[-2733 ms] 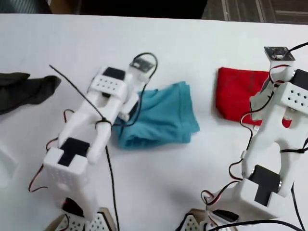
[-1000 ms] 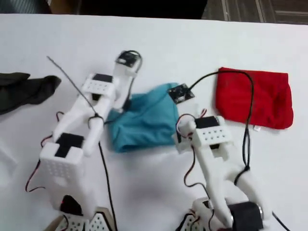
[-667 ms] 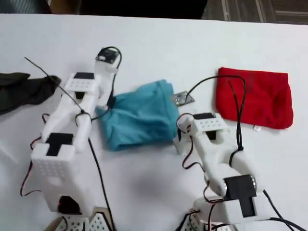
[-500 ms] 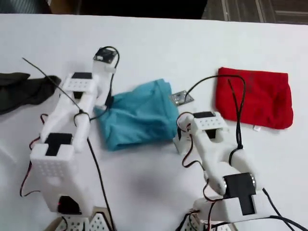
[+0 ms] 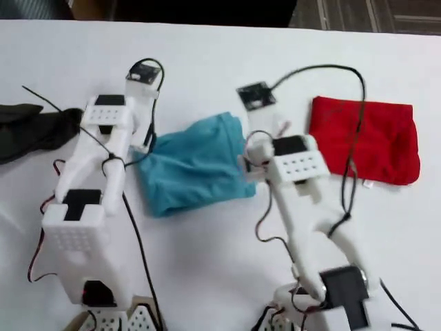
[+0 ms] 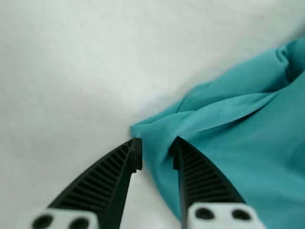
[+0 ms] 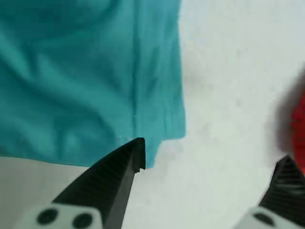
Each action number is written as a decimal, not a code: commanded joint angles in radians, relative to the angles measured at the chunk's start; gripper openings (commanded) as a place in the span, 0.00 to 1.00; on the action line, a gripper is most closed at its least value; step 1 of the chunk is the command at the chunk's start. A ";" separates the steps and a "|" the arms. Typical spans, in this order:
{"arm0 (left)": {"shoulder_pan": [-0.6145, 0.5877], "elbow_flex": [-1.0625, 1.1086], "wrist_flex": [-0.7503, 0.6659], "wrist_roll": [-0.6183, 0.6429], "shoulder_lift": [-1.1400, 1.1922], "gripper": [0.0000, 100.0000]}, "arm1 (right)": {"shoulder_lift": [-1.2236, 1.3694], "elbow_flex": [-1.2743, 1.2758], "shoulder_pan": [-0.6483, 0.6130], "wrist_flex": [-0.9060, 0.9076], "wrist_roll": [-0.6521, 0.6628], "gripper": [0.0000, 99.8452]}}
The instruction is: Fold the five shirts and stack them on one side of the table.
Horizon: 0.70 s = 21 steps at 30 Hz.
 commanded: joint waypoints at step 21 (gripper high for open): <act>-0.049 -0.041 0.011 -0.002 -0.011 0.13 | 0.394 -0.172 0.035 0.101 -0.071 0.41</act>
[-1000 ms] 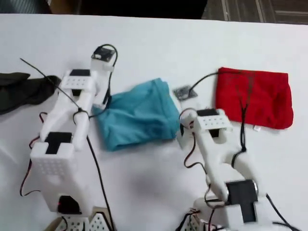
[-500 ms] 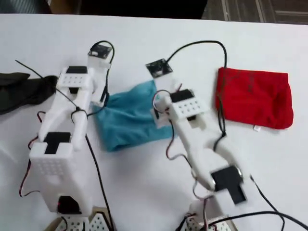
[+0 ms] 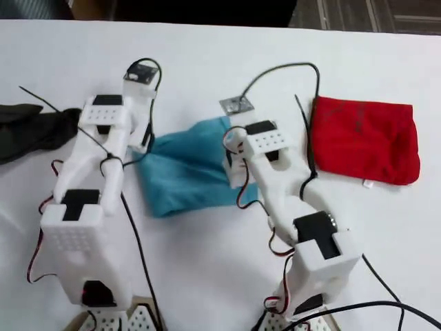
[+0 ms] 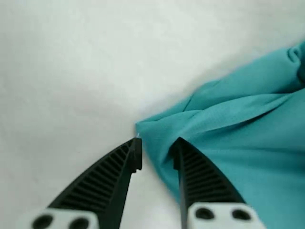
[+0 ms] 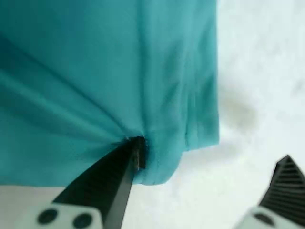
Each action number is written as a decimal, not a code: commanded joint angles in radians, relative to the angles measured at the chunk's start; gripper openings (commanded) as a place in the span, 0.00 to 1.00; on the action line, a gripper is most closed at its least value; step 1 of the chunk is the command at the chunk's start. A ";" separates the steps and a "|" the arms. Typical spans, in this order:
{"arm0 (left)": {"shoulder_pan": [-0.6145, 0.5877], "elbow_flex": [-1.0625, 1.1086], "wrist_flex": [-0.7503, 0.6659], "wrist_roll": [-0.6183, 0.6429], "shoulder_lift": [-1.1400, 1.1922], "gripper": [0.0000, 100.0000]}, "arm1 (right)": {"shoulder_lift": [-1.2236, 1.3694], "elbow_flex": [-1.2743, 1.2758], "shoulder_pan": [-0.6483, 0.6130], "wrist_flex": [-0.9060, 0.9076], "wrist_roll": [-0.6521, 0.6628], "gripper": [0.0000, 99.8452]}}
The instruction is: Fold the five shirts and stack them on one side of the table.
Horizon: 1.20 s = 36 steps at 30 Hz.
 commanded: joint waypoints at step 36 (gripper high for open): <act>-0.060 -0.458 0.417 0.035 -0.012 0.13 | 0.124 -0.430 -0.160 0.001 -0.282 0.41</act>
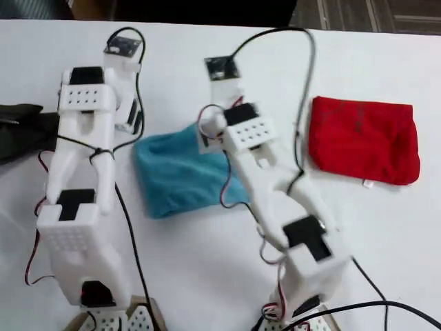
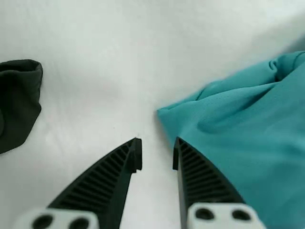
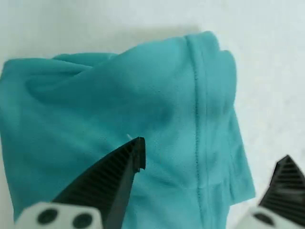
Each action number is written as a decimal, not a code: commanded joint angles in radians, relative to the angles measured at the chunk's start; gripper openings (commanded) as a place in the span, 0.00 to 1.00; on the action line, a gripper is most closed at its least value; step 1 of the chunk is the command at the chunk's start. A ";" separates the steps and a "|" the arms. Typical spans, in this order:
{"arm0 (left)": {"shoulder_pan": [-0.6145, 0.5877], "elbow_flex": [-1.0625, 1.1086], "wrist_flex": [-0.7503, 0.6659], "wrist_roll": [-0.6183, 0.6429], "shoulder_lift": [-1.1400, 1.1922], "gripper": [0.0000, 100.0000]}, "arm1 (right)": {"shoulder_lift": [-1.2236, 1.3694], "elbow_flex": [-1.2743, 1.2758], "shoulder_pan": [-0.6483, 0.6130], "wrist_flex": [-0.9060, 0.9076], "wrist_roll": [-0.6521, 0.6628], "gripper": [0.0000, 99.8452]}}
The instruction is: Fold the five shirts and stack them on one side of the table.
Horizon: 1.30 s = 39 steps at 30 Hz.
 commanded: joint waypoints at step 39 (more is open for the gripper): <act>-0.086 -0.453 0.284 0.130 -0.120 0.13 | 0.757 -0.806 0.120 0.556 -0.106 0.42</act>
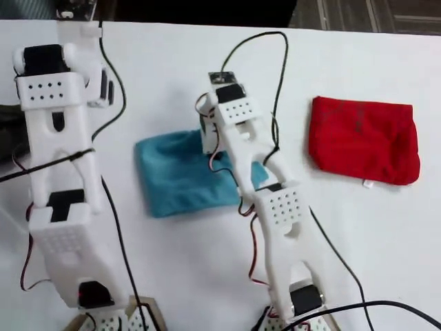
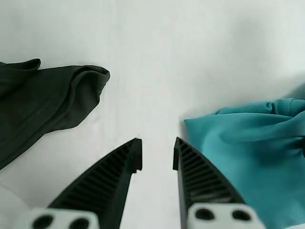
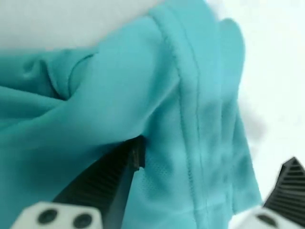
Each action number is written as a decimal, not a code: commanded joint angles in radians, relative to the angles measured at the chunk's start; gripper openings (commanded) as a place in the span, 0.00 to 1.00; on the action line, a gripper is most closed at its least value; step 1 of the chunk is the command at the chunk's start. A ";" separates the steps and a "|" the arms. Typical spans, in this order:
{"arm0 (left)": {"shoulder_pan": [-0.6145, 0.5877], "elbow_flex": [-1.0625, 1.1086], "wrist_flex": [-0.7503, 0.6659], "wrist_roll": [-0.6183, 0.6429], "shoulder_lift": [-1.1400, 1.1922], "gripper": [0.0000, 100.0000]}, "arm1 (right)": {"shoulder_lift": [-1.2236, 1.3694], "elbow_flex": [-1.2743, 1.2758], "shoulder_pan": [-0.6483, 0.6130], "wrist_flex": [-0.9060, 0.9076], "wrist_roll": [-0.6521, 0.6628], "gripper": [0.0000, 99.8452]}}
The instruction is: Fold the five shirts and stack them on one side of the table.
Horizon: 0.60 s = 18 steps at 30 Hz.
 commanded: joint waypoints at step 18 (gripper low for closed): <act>-0.049 -0.013 0.012 0.012 -0.160 0.13 | -0.030 0.196 -0.099 0.051 0.190 0.30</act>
